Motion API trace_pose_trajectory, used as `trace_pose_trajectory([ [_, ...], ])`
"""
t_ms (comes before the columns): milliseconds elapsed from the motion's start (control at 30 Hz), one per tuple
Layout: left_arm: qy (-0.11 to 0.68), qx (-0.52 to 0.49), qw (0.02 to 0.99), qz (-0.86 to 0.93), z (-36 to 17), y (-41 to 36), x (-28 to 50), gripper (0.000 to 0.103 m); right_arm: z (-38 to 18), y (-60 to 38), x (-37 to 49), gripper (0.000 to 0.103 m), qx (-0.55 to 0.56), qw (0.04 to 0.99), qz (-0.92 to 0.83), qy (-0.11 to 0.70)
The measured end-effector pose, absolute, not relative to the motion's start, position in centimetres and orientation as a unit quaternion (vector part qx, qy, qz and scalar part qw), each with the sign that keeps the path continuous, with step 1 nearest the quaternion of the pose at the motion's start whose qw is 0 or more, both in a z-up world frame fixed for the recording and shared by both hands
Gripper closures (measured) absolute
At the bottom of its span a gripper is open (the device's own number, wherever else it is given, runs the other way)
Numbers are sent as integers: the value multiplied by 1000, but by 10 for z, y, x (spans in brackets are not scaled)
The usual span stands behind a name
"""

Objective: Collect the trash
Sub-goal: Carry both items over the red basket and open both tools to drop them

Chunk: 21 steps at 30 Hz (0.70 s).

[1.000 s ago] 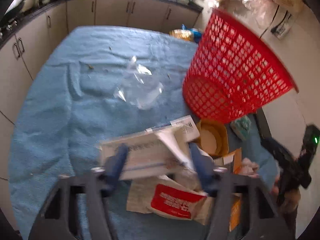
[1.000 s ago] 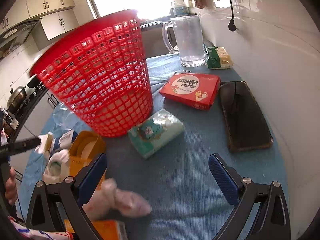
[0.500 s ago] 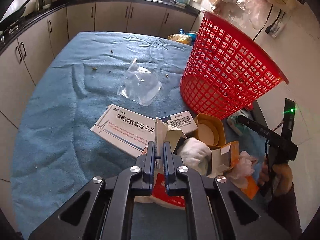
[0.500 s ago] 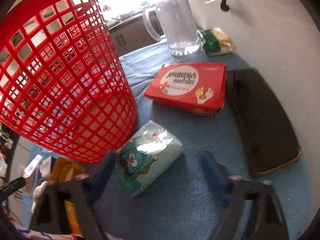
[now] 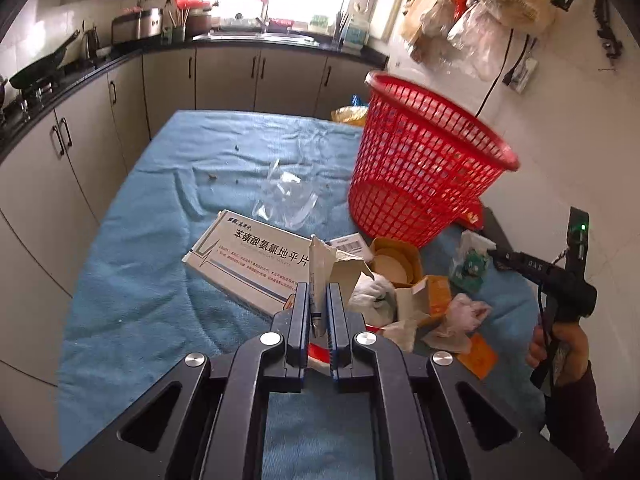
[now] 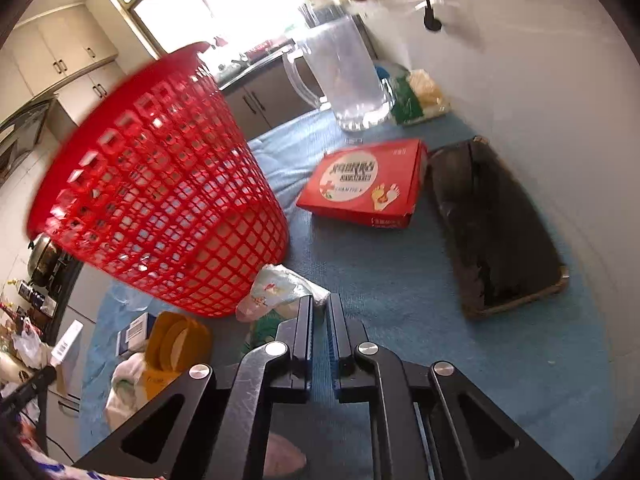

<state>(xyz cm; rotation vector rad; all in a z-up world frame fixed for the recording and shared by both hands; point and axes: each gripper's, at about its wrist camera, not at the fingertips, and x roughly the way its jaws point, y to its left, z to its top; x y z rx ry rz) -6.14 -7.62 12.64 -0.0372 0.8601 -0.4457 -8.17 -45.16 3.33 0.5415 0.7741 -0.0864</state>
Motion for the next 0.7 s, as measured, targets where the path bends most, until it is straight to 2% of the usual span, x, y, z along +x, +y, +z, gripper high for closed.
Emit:
trace_pose_trajectory([
  [400,350,-3,903,-249,187,-92,-93,96,102,-438,-146,97,201,932,-36,300],
  [700,309,20,908,-281,247,-144,-71,96,176,-434,-160,97,216,951,6,221],
])
